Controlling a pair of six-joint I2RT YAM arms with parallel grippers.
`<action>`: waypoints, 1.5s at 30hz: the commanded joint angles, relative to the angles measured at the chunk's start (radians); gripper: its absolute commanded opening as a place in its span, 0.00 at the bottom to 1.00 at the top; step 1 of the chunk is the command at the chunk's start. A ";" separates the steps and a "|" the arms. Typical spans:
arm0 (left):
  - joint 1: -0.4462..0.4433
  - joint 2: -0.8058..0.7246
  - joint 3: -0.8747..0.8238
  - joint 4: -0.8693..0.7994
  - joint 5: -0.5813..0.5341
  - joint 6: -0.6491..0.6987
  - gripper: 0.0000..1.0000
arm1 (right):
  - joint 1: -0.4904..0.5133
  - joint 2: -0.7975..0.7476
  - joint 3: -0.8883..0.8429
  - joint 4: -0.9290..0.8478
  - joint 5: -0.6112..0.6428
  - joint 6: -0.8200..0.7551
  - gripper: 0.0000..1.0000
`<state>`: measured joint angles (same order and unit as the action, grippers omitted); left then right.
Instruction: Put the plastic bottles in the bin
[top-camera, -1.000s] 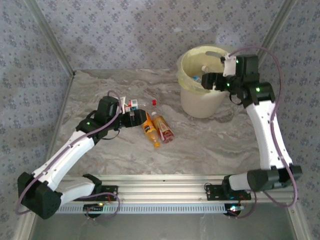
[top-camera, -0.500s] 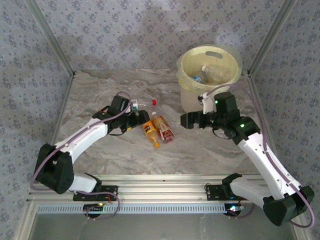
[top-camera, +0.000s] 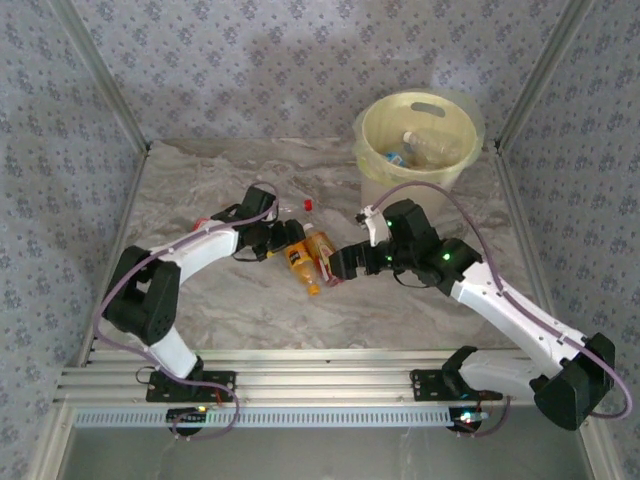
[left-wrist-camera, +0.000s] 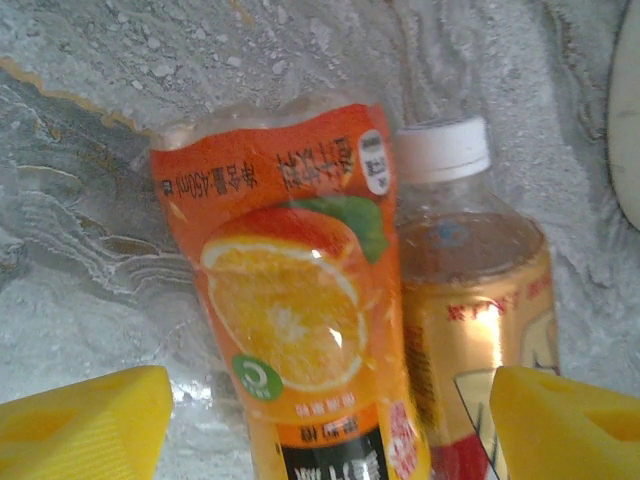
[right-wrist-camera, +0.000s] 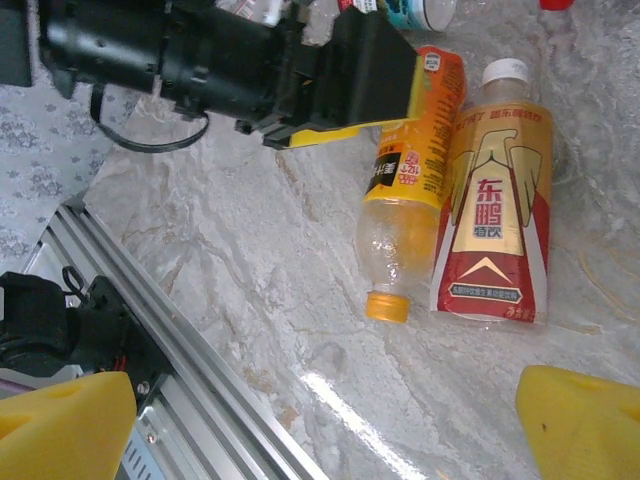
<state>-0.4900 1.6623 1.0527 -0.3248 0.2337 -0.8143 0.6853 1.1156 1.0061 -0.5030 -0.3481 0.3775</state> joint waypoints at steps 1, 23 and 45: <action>0.003 0.044 0.026 0.028 -0.016 -0.011 0.82 | 0.014 -0.001 0.041 0.008 0.040 -0.002 1.00; 0.005 0.028 -0.024 0.166 0.013 -0.024 0.57 | 0.079 0.063 -0.017 0.038 0.098 0.050 0.99; -0.015 -0.272 -0.179 0.343 0.170 -0.295 0.55 | 0.111 0.313 -0.020 0.360 -0.003 0.279 0.96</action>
<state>-0.4950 1.4334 0.8864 -0.0471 0.3759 -1.0515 0.7887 1.4040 0.9710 -0.2020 -0.3264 0.6151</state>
